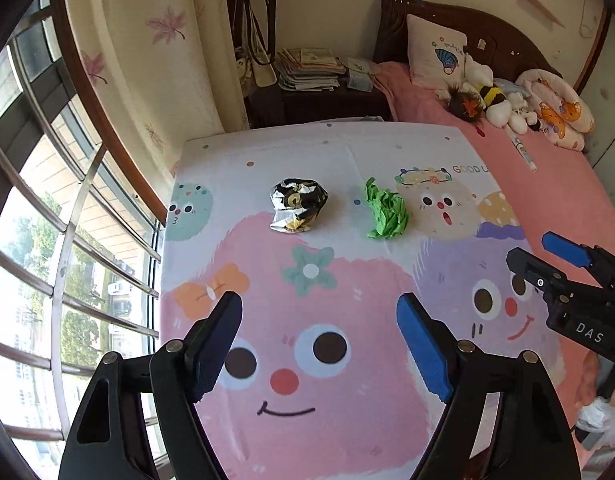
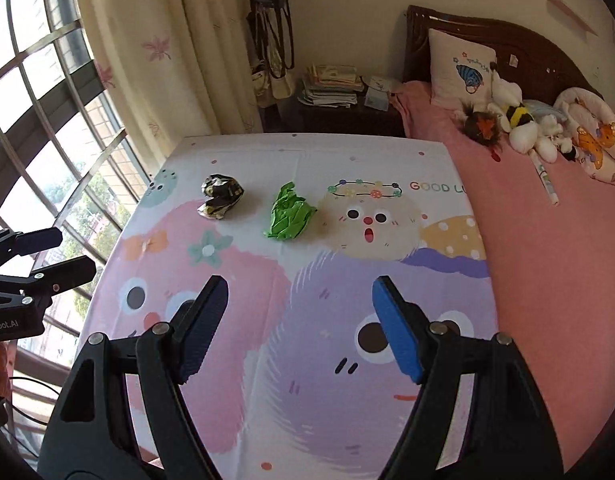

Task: Collect trash
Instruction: 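Move both tools back over the table toward the crumpled wrappers, then grasp the black-gold wrapper with the left tool while the right tool grasps the green paper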

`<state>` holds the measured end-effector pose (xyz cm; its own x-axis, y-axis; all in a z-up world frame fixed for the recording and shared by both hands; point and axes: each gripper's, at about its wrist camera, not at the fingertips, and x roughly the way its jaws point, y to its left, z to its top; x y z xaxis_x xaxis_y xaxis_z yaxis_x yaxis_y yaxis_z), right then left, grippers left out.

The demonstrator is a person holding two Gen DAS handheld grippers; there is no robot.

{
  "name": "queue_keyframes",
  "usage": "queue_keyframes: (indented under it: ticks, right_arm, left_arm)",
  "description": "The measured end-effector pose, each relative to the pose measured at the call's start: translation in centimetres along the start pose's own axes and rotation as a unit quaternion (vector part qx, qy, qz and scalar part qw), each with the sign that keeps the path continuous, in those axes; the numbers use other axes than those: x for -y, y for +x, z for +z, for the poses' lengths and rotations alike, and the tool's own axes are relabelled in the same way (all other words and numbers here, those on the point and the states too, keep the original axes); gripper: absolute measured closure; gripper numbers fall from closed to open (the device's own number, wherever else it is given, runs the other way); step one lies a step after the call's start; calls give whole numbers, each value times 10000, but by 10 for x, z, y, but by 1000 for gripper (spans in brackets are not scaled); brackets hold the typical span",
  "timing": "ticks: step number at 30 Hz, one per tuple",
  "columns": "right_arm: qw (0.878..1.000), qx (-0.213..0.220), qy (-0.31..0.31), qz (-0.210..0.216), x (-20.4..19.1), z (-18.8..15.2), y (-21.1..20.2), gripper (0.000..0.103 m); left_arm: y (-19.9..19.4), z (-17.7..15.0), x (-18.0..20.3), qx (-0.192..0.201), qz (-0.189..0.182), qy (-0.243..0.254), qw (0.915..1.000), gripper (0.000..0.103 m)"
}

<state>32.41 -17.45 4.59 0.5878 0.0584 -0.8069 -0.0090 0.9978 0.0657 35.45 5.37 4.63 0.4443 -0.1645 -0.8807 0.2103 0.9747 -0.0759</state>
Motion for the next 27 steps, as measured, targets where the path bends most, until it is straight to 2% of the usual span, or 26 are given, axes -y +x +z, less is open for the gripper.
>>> queue_keyframes:
  ticks: [5,8,11,15,17,21,22,27]
  right_arm:
    - [9967,-548,572,-155,4,44,95,31]
    - [9931,-811,834,-174,1,60,146,31]
    - [9886,-1054,1064,-183,-2,66,191,31]
    - [9827,-1344,1230,-320,-8,65,242,32]
    - [9789,-1484,1351,-373,-9,60,260,35]
    - [9751,-1645,1432,-407,-11,49,281,64]
    - [9775,-1533,1381,-445,-14,49,279,67]
    - [9788,-1496,1334,-420,-17,45,276,72]
  left_arm:
    - [84,70,-38,-355,-148,21,9993,22]
    - [132,99,-56,-547,-250,-85,9982,21]
    - [171,118,-68,-756,-443,-251,9958,21]
    - [207,126,-76,-1088,-786,-515,9896,21]
    - [223,133,-81,-1198,-879,-602,9871,21]
    - [239,136,-83,-1301,-1025,-641,9841,21]
    - [244,139,-83,-1329,-1063,-619,9835,21]
    - [265,138,-72,-1567,-1129,-469,9800,21]
